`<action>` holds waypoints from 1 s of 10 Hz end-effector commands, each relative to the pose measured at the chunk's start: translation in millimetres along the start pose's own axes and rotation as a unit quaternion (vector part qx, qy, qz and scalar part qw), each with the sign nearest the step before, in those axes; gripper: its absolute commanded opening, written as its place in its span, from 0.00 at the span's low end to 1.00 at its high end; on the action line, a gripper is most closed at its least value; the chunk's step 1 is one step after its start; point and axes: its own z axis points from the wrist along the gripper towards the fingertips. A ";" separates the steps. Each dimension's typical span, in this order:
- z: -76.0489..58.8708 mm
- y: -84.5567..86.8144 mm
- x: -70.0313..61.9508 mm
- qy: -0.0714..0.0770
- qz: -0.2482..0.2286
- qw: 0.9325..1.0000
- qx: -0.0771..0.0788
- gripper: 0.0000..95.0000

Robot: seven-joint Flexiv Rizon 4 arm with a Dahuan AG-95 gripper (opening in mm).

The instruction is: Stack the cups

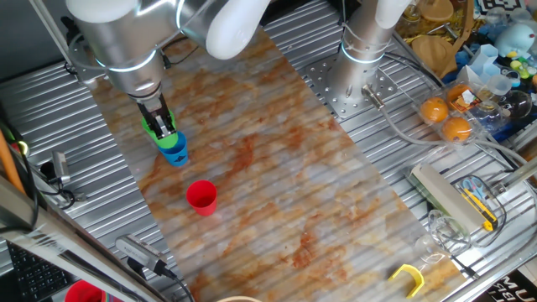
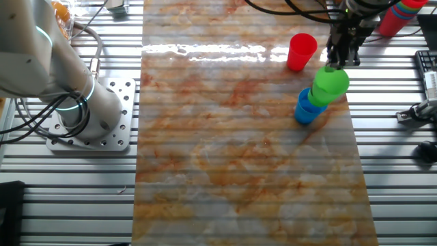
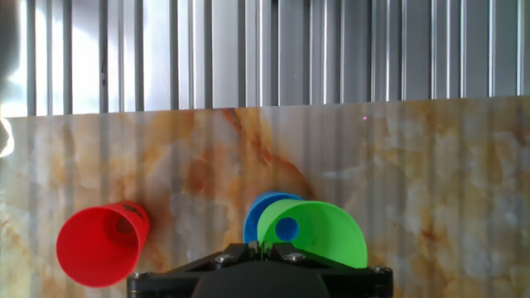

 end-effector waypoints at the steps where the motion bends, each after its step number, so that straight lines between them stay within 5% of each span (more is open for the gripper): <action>1: 0.9 -1.5 0.7 0.001 -0.004 1.000 -0.001 0.20; 2: 1.3 -1.7 1.0 0.000 -0.003 1.000 -0.002 0.20; 3: 1.4 -1.7 1.0 0.000 -0.003 1.000 -0.001 0.40; 6: 0.3 -2.3 0.8 -0.004 -0.005 1.000 0.000 0.40; 10: -33.0 21.6 0.1 -0.002 0.005 1.000 -0.005 0.40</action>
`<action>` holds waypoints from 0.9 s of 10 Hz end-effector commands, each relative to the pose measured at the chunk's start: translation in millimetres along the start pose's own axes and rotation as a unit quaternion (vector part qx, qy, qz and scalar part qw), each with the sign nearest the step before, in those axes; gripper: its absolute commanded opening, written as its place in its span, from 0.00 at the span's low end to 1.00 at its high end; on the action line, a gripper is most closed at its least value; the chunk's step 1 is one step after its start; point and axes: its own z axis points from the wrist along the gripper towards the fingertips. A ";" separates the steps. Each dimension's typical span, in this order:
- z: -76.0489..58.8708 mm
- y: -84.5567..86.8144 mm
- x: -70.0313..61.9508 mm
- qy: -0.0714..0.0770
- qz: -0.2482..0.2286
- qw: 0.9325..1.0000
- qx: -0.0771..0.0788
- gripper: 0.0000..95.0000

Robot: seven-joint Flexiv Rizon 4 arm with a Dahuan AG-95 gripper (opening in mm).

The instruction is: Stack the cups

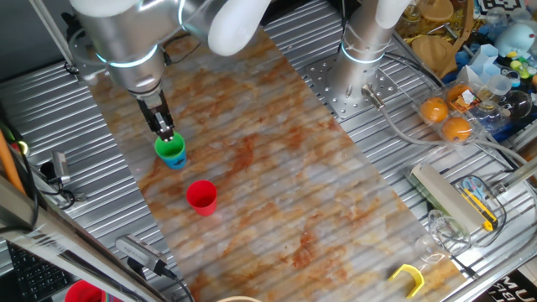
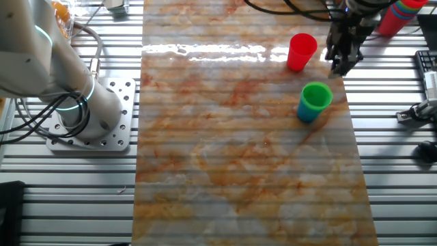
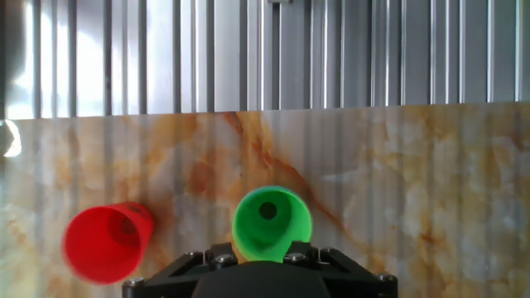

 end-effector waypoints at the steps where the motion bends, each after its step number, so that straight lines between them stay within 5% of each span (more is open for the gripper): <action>1: -10.6 17.9 -0.8 0.002 0.003 1.000 0.000 0.40; 3: -17.5 29.6 9.4 0.000 -0.015 1.000 -0.015 0.40; 9: -18.8 31.4 11.8 0.002 -0.019 1.000 -0.017 0.40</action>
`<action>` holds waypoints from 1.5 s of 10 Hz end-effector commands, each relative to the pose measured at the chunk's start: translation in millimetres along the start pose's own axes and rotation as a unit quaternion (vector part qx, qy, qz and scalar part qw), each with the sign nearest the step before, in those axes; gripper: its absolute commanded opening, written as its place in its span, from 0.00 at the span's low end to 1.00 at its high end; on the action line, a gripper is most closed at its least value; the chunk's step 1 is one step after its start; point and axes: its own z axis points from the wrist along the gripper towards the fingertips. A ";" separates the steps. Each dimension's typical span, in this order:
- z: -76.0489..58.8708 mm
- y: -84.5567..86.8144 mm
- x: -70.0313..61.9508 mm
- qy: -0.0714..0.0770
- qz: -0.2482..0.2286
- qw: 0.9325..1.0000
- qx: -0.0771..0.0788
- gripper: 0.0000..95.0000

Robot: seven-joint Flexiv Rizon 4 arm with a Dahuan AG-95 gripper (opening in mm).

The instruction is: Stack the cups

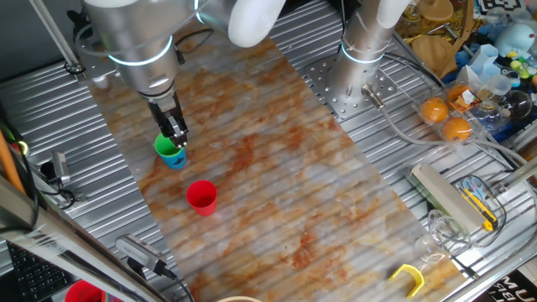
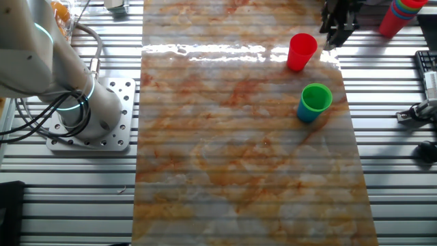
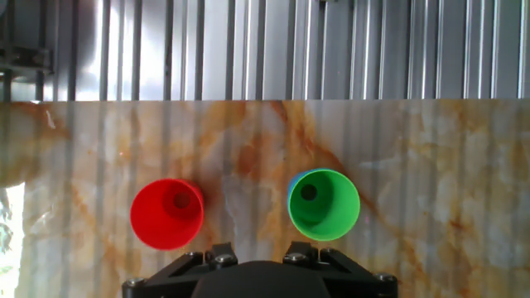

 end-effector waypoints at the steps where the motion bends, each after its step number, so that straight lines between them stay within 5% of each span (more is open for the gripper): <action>1: 3.4 1.3 1.6 -0.006 0.008 1.000 0.002 0.40; 2: 16.0 6.6 3.0 -0.009 0.010 1.000 0.002 0.40; 6: 21.4 11.1 3.1 -0.006 0.010 1.000 -0.004 0.40; 7: 26.7 16.6 3.0 -0.008 0.013 1.000 -0.016 0.20; 11: 29.3 19.1 3.1 -0.008 0.028 1.000 -0.008 0.20; 15: 29.3 19.1 3.1 -0.018 -0.033 0.999 -0.008 0.20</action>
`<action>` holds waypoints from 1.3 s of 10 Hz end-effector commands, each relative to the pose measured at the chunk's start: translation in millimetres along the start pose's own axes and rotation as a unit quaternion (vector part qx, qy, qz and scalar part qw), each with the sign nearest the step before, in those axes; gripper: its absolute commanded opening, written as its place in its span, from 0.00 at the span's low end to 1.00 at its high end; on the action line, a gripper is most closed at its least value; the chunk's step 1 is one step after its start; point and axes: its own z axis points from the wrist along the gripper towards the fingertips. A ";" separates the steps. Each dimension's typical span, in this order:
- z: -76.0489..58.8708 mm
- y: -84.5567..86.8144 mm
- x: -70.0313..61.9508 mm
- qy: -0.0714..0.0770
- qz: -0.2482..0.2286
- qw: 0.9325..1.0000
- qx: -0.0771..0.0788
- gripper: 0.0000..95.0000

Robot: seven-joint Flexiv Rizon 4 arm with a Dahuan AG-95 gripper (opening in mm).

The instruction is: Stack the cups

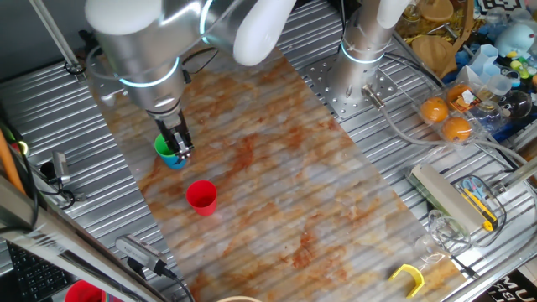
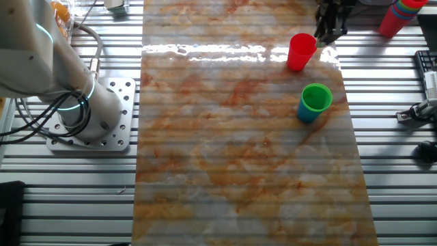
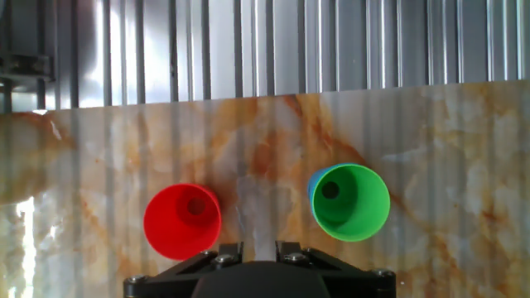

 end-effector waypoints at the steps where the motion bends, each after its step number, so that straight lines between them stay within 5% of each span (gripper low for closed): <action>1: -0.1 -1.1 2.9 -0.017 -0.043 0.999 -0.006 0.20; 2: -0.1 -1.1 2.9 -0.013 -0.046 0.999 -0.011 0.40; 4: 1.8 2.0 0.6 -0.014 -0.047 0.999 -0.022 0.40; 5: 13.4 16.9 -13.7 -0.009 -0.032 0.999 -0.023 0.40; 7: 29.5 30.7 -22.1 -0.007 -0.031 0.999 -0.033 0.40; 9: 47.3 36.6 -20.2 -0.008 -0.026 0.999 -0.031 0.40; 13: 61.9 35.8 -17.6 -0.005 -0.031 0.999 -0.030 0.40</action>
